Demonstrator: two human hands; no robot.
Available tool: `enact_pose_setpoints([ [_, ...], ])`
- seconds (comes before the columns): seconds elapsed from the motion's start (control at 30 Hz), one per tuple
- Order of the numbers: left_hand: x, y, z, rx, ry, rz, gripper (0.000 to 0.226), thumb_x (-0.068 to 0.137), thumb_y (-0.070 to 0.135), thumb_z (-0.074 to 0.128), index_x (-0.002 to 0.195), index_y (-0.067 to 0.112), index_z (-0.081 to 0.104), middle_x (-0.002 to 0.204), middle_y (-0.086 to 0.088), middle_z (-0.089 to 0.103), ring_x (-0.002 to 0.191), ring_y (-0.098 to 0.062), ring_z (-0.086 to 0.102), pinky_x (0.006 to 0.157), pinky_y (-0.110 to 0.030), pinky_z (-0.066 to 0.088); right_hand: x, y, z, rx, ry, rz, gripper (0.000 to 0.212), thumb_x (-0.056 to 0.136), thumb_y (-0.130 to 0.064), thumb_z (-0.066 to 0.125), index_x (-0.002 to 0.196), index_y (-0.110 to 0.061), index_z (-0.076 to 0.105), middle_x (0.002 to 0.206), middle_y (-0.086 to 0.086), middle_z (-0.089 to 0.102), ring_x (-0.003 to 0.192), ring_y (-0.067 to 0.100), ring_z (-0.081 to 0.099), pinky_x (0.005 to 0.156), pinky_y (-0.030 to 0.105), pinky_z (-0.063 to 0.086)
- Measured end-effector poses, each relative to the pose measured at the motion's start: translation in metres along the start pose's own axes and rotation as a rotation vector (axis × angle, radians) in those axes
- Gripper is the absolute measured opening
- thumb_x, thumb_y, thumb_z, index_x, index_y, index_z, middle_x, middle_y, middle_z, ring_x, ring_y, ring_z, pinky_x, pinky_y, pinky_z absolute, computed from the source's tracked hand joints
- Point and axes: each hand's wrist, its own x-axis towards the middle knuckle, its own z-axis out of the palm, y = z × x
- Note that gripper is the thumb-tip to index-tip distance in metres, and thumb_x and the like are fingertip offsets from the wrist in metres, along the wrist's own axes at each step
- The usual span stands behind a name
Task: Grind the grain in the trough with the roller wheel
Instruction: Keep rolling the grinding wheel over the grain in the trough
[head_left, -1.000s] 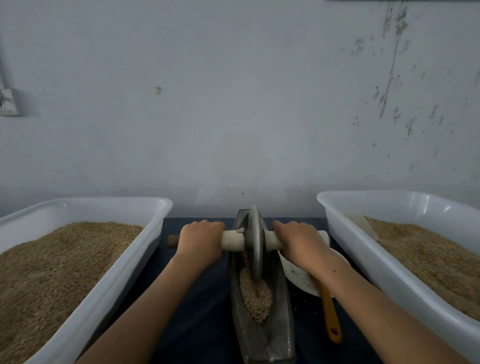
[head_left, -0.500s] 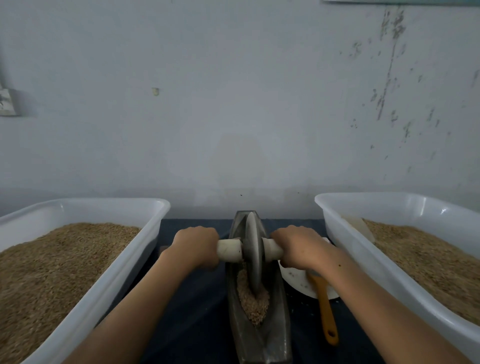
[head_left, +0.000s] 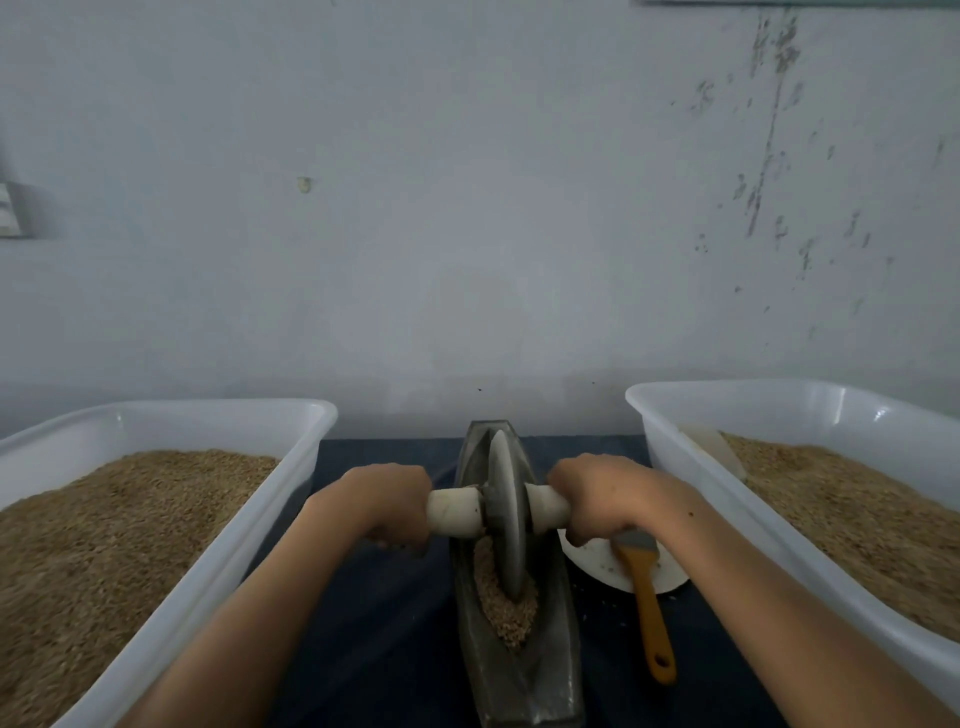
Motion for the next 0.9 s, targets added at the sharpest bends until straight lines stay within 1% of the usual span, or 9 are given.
enact_pose_setpoints([
  [0.07, -0.001, 0.001, -0.001, 0.008, 0.017, -0.015, 0.019, 0.071, 0.029, 0.073, 0.085, 0.020, 0.064, 0.068, 0.005, 0.065, 0.064, -0.011, 0.062, 0.061, -0.025, 0.045, 0.000, 0.000, 0.001, 0.006, 0.004, 0.006, 0.019, 0.080, -0.018, 0.068, 0.095, -0.015, 0.056, 0.083, 0.001, 0.061, 0.069, 0.015, 0.057, 0.051, 0.022, 0.037],
  [0.13, 0.000, 0.002, 0.000, 0.027, 0.066, -0.043, 0.031, 0.072, 0.032, 0.073, 0.098, 0.018, 0.064, 0.085, 0.002, 0.068, 0.078, -0.015, 0.064, 0.069, -0.028, 0.047, 0.003, -0.002, 0.004, -0.030, 0.071, 0.011, 0.018, 0.081, -0.019, 0.066, 0.093, -0.019, 0.053, 0.083, -0.002, 0.058, 0.073, 0.017, 0.056, 0.054, 0.025, 0.035],
  [0.27, 0.003, 0.007, 0.007, 0.082, 0.332, -0.096, 0.029, 0.081, 0.032, 0.062, 0.108, 0.022, 0.058, 0.103, 0.000, 0.063, 0.094, -0.020, 0.060, 0.071, -0.029, 0.040, 0.012, -0.004, 0.015, -0.089, 0.359, 0.054, 0.016, 0.088, -0.017, 0.056, 0.104, -0.019, 0.052, 0.102, 0.003, 0.062, 0.092, 0.026, 0.060, 0.069, 0.031, 0.038],
  [0.37, 0.003, 0.008, 0.011, 0.079, 0.469, -0.099, 0.024, 0.085, 0.032, 0.058, 0.108, 0.023, 0.056, 0.105, 0.000, 0.062, 0.096, -0.020, 0.059, 0.071, -0.028, 0.037, 0.016, -0.004, 0.021, -0.070, 0.469, 0.055, 0.018, 0.092, -0.019, 0.052, 0.110, -0.019, 0.048, 0.102, 0.003, 0.064, 0.093, 0.025, 0.061, 0.072, 0.032, 0.038],
  [0.47, 0.004, 0.007, 0.009, 0.101, 0.401, -0.084, 0.029, 0.085, 0.032, 0.059, 0.112, 0.021, 0.057, 0.105, 0.000, 0.063, 0.096, -0.019, 0.059, 0.072, -0.028, 0.039, 0.013, 0.000, 0.019, -0.072, 0.394, 0.020, 0.017, 0.091, -0.018, 0.054, 0.107, -0.020, 0.049, 0.101, 0.003, 0.063, 0.091, 0.024, 0.060, 0.073, 0.033, 0.042],
  [0.57, 0.001, 0.004, 0.003, 0.078, 0.204, -0.061, 0.037, 0.080, 0.033, 0.066, 0.113, 0.018, 0.057, 0.105, -0.001, 0.064, 0.094, -0.019, 0.060, 0.074, -0.029, 0.043, 0.009, 0.001, 0.011, -0.102, 0.226, -0.009, 0.020, 0.084, -0.014, 0.057, 0.103, -0.019, 0.053, 0.100, 0.003, 0.062, 0.087, 0.023, 0.059, 0.066, 0.031, 0.038],
  [0.7, 0.000, 0.000, -0.001, -0.029, -0.025, -0.026, 0.021, 0.072, 0.028, 0.072, 0.087, 0.017, 0.062, 0.076, 0.003, 0.065, 0.066, -0.010, 0.060, 0.060, -0.023, 0.043, 0.005, 0.002, 0.001, -0.042, 0.040, -0.037, 0.025, 0.081, -0.016, 0.063, 0.105, -0.018, 0.056, 0.085, -0.001, 0.056, 0.075, 0.019, 0.054, 0.055, 0.026, 0.034],
  [0.8, -0.001, 0.002, 0.000, 0.006, 0.043, -0.061, 0.030, 0.073, 0.030, 0.071, 0.097, 0.015, 0.062, 0.082, 0.002, 0.065, 0.070, -0.013, 0.059, 0.063, -0.025, 0.044, 0.005, 0.001, 0.003, -0.051, 0.072, -0.032, 0.028, 0.083, -0.015, 0.061, 0.110, -0.018, 0.056, 0.090, 0.000, 0.058, 0.081, 0.021, 0.057, 0.058, 0.027, 0.034],
  [0.9, 0.003, 0.008, 0.005, 0.100, 0.275, -0.099, 0.034, 0.080, 0.032, 0.065, 0.110, 0.018, 0.058, 0.098, 0.000, 0.063, 0.088, -0.019, 0.060, 0.072, -0.029, 0.042, 0.008, -0.002, 0.013, -0.071, 0.251, 0.006, 0.026, 0.087, -0.012, 0.054, 0.112, -0.018, 0.054, 0.106, 0.005, 0.062, 0.095, 0.026, 0.060, 0.068, 0.030, 0.036],
])
